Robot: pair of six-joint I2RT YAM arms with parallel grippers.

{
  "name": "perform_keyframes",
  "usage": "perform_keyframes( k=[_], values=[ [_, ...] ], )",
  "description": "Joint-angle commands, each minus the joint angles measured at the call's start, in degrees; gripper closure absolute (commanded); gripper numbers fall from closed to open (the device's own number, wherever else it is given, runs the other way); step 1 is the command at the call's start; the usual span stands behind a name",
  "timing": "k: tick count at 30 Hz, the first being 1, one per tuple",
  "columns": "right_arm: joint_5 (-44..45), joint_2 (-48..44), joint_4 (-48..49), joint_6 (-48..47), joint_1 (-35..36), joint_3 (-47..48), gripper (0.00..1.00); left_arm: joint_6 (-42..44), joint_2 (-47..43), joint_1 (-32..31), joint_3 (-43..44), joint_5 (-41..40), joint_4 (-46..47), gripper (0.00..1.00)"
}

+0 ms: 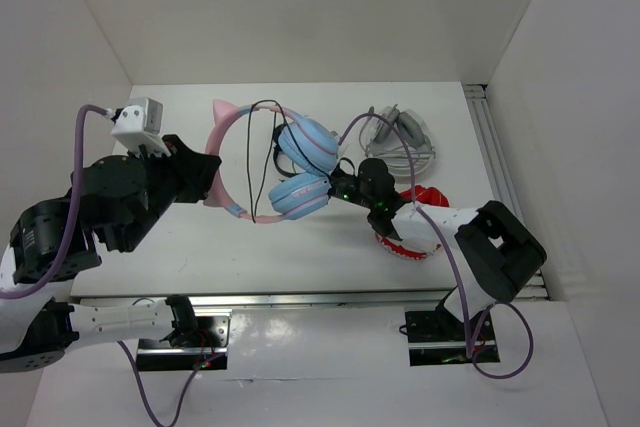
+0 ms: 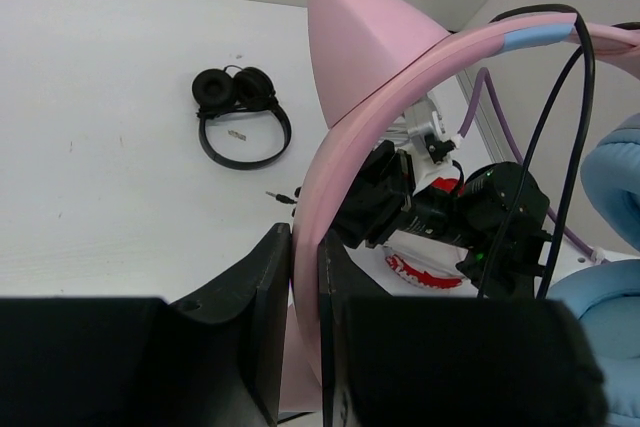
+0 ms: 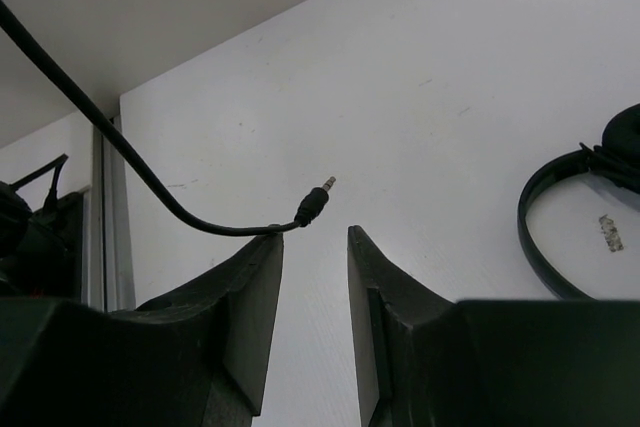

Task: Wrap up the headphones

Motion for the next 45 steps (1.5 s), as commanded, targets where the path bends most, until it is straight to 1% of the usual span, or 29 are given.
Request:
perform_keyframes(
  k=[1,7,10,13,16,18,19,22,25,27,29,30,33,34,35,37,39,41,45],
  values=[
    [1.6,0.2,6.1,0.8,0.8,1.7,0.6,-3.1,-0.9,-0.2,0.4,-0.7,6.3,1.0],
    [0.9,0.7,7.3,1.3,1.4,2.2,0.54,-3.1,-0.4,-0.2,0.4,-0.7,6.3,1.0],
    [0.2,0.2,7.8,1.3,3.0,2.8,0.53,-3.1,-0.4,-0.2,0.4,-0.7,6.3,1.0],
    [2.1,-0.9,5.2,-0.8,5.6,3.9,0.52,-3.6,-0.4,-0.2,0.4,-1.2,6.3,1.0],
    [6.3,-2.3,2.7,-4.1,8.5,3.9,0.52,-4.1,-0.4,-0.2,0.9,-1.7,5.7,1.0],
    [8.1,-2.3,1.4,-4.7,9.0,3.9,0.51,-4.1,0.1,-0.2,0.9,-1.7,5.7,1.0],
    [9.4,-2.3,1.4,-5.4,9.6,4.4,0.51,-4.1,0.1,-0.2,0.9,-1.7,5.7,1.0],
    [8.8,-2.8,1.9,-5.4,10.2,3.8,0.5,-4.7,0.1,-0.2,0.9,-2.3,5.2,1.0],
    [11.8,-2.8,1.9,-6.2,12.1,3.2,0.5,-5.2,0.6,-0.2,0.9,-2.3,5.2,1.0],
    [14.4,-2.8,1.9,-6.2,12.1,2.7,0.5,-5.7,0.6,-0.2,0.9,-1.6,5.2,1.0],
    [14.4,-2.2,2.7,-6.2,12.1,2.7,0.52,-5.7,0.6,-0.2,0.9,-1.0,5.2,1.0],
    [14.4,-2.2,2.7,-6.2,12.1,2.7,0.61,-5.7,0.6,-0.2,0.9,-1.0,5.2,1.0],
    [14.4,-1.0,3.2,-6.2,11.6,2.7,0.75,-5.7,0.0,-0.2,1.4,-1.0,5.2,1.0],
    [14.4,-0.4,3.2,-6.2,11.6,2.7,0.84,-5.7,-0.5,-0.2,1.4,-1.0,5.2,1.0],
    [14.4,-0.4,4.1,-6.2,11.6,1.9,0.88,-5.7,-0.5,-0.2,1.4,-1.0,5.2,1.0],
    [13.9,0.1,4.7,-5.3,10.9,1.0,0.89,-5.7,-0.5,-0.2,2.1,-1.0,4.7,1.0],
    [13.9,0.1,6.3,-3.9,10.4,0.1,0.88,-5.7,-0.5,-0.2,2.1,-1.6,4.7,1.0],
    [13.3,0.1,7.2,-3.9,10.4,-0.7,0.84,-5.7,-0.5,-0.2,2.6,-1.6,4.7,1.0],
    [12.6,0.6,6.7,-3.9,10.4,-0.7,0.74,-5.7,-1.0,-0.2,2.6,-1.6,4.7,1.0]
  ],
)
